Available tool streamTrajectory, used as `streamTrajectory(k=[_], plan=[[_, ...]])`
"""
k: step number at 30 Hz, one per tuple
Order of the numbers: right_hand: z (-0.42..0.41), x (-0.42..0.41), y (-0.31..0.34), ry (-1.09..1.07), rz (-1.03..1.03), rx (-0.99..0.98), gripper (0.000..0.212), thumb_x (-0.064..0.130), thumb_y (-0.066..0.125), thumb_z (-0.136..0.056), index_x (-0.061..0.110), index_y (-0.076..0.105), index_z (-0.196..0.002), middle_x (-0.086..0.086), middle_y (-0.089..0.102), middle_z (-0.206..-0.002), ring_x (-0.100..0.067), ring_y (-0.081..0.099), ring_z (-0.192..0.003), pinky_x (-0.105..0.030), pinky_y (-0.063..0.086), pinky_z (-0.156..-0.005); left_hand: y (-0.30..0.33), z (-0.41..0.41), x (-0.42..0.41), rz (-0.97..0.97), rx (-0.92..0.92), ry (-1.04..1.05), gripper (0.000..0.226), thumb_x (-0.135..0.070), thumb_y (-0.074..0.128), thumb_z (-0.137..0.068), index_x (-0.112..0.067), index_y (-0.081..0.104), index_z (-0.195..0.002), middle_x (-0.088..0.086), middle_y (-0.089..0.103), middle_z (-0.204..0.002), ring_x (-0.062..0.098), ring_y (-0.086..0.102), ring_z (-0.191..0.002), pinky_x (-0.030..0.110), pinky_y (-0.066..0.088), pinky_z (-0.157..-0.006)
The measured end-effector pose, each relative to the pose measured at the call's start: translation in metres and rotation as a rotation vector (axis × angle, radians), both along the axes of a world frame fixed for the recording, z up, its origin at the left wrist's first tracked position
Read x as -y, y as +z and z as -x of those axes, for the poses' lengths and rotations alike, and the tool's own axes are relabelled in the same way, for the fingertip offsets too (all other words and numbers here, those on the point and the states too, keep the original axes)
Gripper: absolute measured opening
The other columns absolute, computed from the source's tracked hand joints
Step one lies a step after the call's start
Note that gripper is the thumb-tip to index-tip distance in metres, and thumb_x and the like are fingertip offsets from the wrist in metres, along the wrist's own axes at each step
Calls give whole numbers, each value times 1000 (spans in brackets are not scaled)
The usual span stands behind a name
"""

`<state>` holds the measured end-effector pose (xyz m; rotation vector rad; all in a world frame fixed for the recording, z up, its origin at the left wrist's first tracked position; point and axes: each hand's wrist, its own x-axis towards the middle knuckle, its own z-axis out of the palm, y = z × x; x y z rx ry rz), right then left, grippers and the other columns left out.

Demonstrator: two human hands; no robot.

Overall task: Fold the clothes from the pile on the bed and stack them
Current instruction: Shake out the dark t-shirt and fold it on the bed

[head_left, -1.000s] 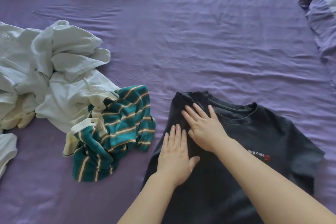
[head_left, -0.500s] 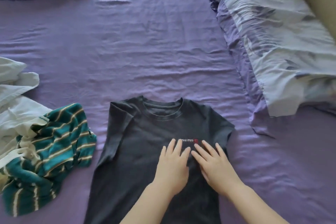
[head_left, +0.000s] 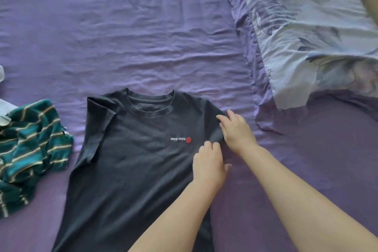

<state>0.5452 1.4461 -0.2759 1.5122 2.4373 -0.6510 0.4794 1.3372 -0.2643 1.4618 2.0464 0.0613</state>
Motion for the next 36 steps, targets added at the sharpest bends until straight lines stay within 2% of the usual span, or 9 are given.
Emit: streamTrajectory(k=[4, 9, 14, 18, 23, 26, 30, 33, 36], plan=[[8, -4, 2, -191, 25, -64, 49, 17, 49, -93, 14, 34, -139, -11, 49, -130, -32, 44, -118, -41, 38, -94, -3, -7, -12, 85, -8, 122, 48, -40, 68, -81, -12, 41, -108, 5, 47, -110, 23, 51, -100, 32, 41, -78], [17, -12, 17, -311, 61, -123, 21, 23, 50, -85, 11, 56, -102, -11, 56, -106, -31, 48, -102, -34, 36, -75, 4, 2, -11, 12, 90, 214, 24, -10, 43, -90, -11, 46, -113, 7, 57, -112, 29, 56, -99, 35, 42, -78], [47, -8, 33, -426, 214, -310, 20, 19, 52, -85, 14, 44, -102, -11, 59, -97, -31, 58, -86, -40, 48, -70, 14, 27, 14, -82, 406, 515, 47, -6, 46, -86, -19, 39, -131, 5, 58, -109, 24, 55, -97, 31, 43, -79], [74, 3, 32, -504, 483, -629, 19, 18, 53, -90, 15, 48, -108, -8, 64, -96, -17, 65, -71, -32, 55, -63, 14, 47, 27, -77, 284, 704, 34, -13, 52, -87, -18, 42, -119, -3, 57, -105, 21, 56, -93, 33, 44, -75], [61, 12, 12, 85, 113, -240, 37, 7, 43, -89, 16, 56, -122, -3, 57, -127, -23, 46, -120, -38, 41, -98, 6, 57, 42, -310, -81, 201, 19, -8, 62, -77, -11, 62, -96, 6, 60, -104, 29, 57, -101, 38, 51, -79], [49, 21, 1, 331, 42, -63, 41, 18, 49, -92, 17, 47, -133, 0, 36, -147, -18, 27, -137, -37, 35, -105, -6, 59, 50, -255, -194, -159, 35, -26, 62, -84, -20, 61, -119, 1, 53, -137, 30, 44, -131, 47, 41, -104], [42, 35, -7, 367, -18, -30, 55, 23, 51, -93, 15, 30, -144, -4, 18, -156, -17, 15, -144, -33, 25, -113, -22, 68, 62, -24, -181, -227, 54, -40, 31, -100, -28, 15, -150, -1, 3, -160, 29, -3, -146, 56, 0, -114], [35, 60, -2, 305, -106, -1, 64, 30, 55, -92, 12, 27, -146, -8, 20, -155, -21, 16, -144, -35, 22, -113, -22, 76, 72, 1, -217, -236, 58, -41, 32, -99, -29, 8, -151, 3, -1, -160, 31, -6, -146, 55, -1, -115], [22, 93, 0, 158, -211, -85, 62, 26, 72, -80, 2, 50, -132, -17, 46, -140, -32, 43, -131, -48, 39, -103, -20, 84, 89, -9, -244, -262, 60, -42, 33, -99, -27, 6, -151, 6, -2, -160, 31, -8, -146, 54, -3, -115]])
